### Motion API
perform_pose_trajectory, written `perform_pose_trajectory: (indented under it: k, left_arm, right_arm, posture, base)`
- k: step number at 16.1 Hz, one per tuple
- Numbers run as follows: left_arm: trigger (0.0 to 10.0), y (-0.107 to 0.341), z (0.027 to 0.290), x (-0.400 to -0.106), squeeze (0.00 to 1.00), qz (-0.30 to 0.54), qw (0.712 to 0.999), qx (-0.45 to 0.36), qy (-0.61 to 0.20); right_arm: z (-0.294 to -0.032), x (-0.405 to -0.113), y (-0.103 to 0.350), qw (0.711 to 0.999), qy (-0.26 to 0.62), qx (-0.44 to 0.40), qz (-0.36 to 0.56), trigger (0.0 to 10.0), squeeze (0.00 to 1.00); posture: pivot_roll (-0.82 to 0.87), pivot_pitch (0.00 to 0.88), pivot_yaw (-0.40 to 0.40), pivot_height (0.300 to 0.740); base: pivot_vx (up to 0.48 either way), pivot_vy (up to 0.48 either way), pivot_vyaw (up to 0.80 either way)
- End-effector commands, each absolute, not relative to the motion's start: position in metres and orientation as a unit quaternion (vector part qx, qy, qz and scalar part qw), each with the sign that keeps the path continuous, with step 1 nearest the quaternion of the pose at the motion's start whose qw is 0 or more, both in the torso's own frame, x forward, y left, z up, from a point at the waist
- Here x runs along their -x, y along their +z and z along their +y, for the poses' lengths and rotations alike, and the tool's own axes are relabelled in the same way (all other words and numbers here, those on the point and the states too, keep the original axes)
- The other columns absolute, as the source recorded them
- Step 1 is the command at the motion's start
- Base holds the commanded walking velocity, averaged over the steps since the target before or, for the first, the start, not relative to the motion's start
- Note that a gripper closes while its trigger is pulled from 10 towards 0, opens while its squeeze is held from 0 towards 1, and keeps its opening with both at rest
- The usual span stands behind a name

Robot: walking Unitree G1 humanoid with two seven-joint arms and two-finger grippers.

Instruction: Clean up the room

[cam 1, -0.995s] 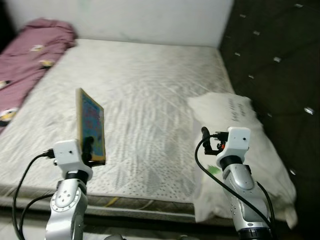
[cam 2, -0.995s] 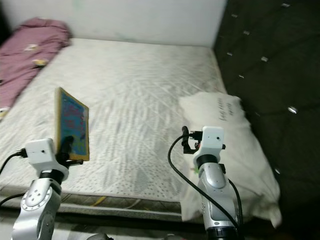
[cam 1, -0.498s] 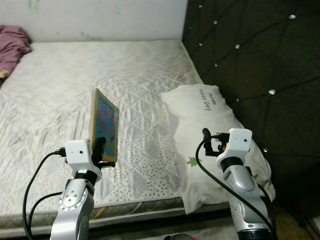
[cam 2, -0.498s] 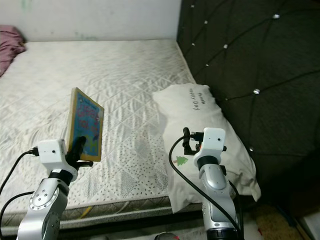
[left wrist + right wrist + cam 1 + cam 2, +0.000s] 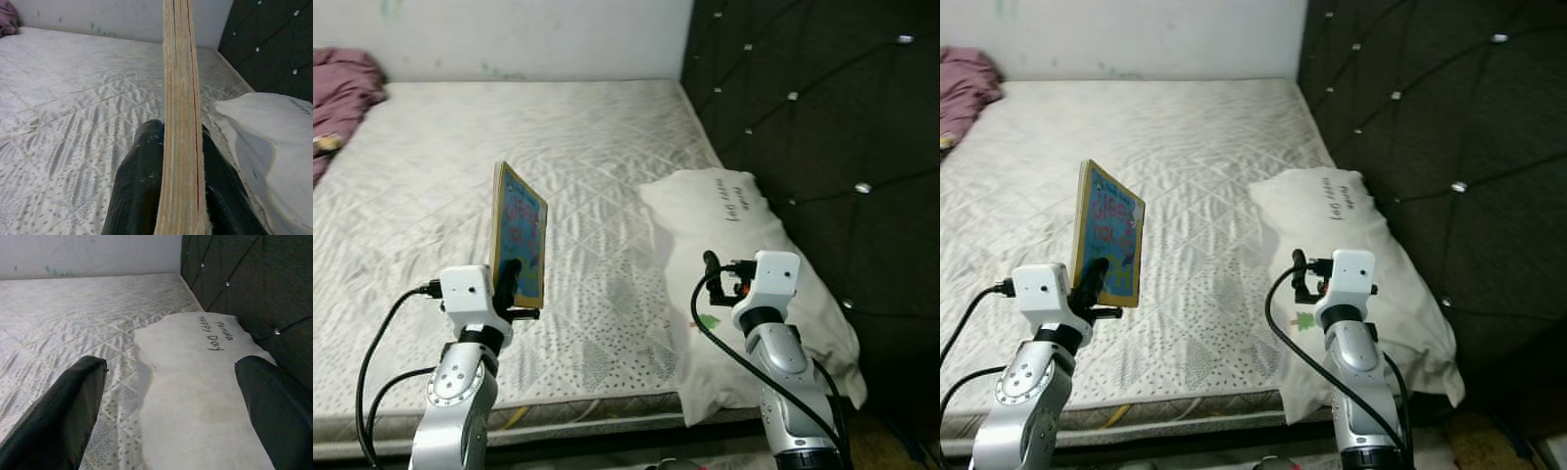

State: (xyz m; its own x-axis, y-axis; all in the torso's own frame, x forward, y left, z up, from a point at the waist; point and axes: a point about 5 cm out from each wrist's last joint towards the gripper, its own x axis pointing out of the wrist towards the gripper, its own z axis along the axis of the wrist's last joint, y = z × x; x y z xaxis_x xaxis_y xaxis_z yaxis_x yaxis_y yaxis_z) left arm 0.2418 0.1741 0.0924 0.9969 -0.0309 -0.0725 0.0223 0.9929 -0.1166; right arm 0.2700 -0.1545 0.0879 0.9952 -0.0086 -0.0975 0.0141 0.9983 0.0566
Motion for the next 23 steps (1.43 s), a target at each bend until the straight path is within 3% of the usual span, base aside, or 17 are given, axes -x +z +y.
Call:
perform_pose_trajectory:
  k: [1, 9, 23]
  left_arm:
    - [10.0, 0.1014, 0.1739, -0.2424, 0.0, 0.019, 0.998, 0.049, -0.015]
    - [10.0, 0.1009, 0.1715, -0.2442, 0.0, 0.022, 0.998, 0.056, -0.012]
    - [10.0, 0.1033, 0.1756, -0.2432, 0.0, 0.014, 0.997, 0.07, 0.0]
  right_arm:
    - [-0.1547, -0.2701, 0.0924, 0.999, -0.003, -0.028, 0.04, 10.0, 0.0]
    - [-0.155, -0.2718, 0.0931, 0.999, 0.006, -0.028, 0.039, 10.0, 0.0]
    - [-0.1537, -0.2726, 0.092, 0.998, 0.017, -0.024, 0.047, 10.0, 0.0]
  posture:
    - [-0.03, 0.042, 0.007, 0.726]
    - [-0.03, 0.044, -0.003, 0.641]
    - [-0.04, 0.058, -0.015, 0.641]
  base:
    - [0.0, 0.0, 0.0]
    - [0.0, 0.0, 0.0]
    - [0.022, 0.0, 0.0]
